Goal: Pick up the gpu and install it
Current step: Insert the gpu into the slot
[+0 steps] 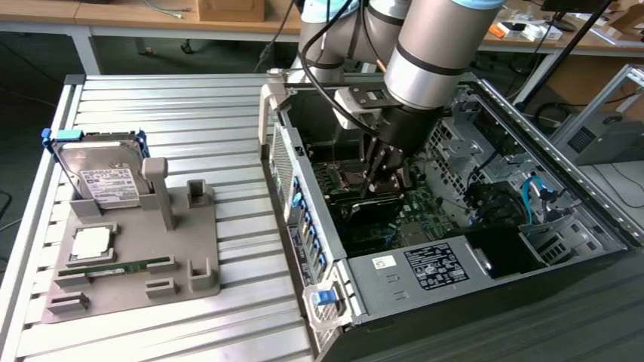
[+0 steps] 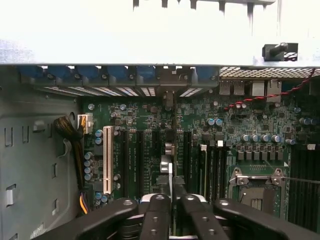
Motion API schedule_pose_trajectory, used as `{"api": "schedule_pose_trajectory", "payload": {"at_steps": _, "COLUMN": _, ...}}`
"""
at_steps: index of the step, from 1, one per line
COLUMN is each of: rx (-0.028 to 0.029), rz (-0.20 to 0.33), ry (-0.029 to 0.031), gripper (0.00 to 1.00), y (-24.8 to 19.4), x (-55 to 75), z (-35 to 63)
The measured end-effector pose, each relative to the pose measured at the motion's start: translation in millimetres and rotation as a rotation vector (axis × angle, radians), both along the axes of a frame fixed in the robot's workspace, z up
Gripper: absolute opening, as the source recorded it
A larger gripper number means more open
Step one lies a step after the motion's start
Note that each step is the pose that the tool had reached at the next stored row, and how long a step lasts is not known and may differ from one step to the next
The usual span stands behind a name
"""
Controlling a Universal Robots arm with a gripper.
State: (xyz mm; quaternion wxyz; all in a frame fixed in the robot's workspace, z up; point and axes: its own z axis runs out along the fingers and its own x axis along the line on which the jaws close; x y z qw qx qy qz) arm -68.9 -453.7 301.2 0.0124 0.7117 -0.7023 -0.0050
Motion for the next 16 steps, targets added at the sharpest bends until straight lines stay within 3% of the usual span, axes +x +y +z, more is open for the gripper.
{"api": "schedule_pose_trajectory", "payload": {"at_steps": 2, "rx": -0.0003, "rz": 0.002, "ry": 0.0001, "gripper": 0.11, "y": 0.0, "x": 0.0, "z": 0.2}}
{"api": "schedule_pose_trajectory", "payload": {"at_steps": 9, "rx": -0.0004, "rz": 0.006, "ry": 0.0012, "gripper": 0.11, "y": -0.7, "x": 2.2, "z": 0.2}}
{"api": "schedule_pose_trajectory", "payload": {"at_steps": 13, "rx": -0.0003, "rz": 0.007, "ry": 0.0061, "gripper": 0.11, "y": -1.1, "x": 9.8, "z": 0.1}}
{"api": "schedule_pose_trajectory", "payload": {"at_steps": 16, "rx": -0.0002, "rz": 0.007, "ry": 0.0141, "gripper": 0.11, "y": -1.2, "x": 20.3, "z": 0.0}}
